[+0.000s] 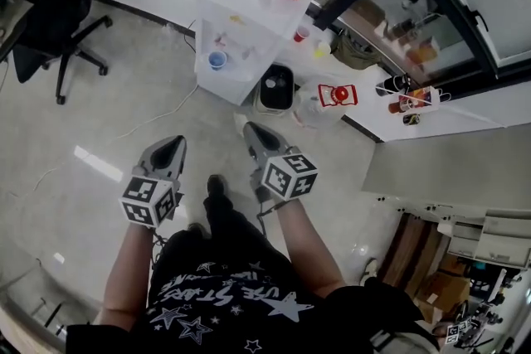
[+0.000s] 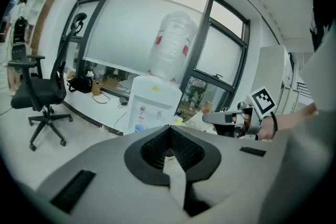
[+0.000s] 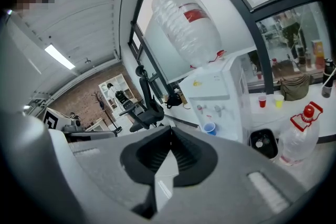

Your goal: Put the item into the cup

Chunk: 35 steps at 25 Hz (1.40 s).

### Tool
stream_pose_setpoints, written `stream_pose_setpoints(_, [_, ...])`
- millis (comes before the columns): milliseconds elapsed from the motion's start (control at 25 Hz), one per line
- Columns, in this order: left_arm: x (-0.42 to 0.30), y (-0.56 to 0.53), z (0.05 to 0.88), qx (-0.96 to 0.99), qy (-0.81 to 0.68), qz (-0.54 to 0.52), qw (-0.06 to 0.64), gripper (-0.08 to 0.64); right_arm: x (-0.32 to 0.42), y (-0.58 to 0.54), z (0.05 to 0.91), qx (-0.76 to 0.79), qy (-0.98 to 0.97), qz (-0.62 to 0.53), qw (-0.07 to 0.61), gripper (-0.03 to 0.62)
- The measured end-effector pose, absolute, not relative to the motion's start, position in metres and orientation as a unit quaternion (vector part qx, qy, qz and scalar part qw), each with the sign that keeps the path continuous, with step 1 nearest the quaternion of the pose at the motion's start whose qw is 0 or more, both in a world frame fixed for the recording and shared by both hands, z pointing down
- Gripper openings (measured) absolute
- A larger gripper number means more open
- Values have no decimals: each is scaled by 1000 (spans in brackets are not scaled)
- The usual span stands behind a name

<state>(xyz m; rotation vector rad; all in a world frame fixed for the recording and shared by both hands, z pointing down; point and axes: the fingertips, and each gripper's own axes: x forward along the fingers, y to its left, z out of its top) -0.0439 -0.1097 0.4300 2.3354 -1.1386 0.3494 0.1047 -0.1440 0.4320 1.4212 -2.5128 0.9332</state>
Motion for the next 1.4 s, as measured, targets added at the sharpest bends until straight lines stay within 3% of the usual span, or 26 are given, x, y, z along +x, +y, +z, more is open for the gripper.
stream_pose_setpoints(480, [-57,-175,437,839,-469,113,253,6,98,-212,459,431,-845,307,74,2])
stream_pose_setpoints(1400, [-85,-312,567,870,-368,155,288,6,65,-328,567,540,-757,354,97,2])
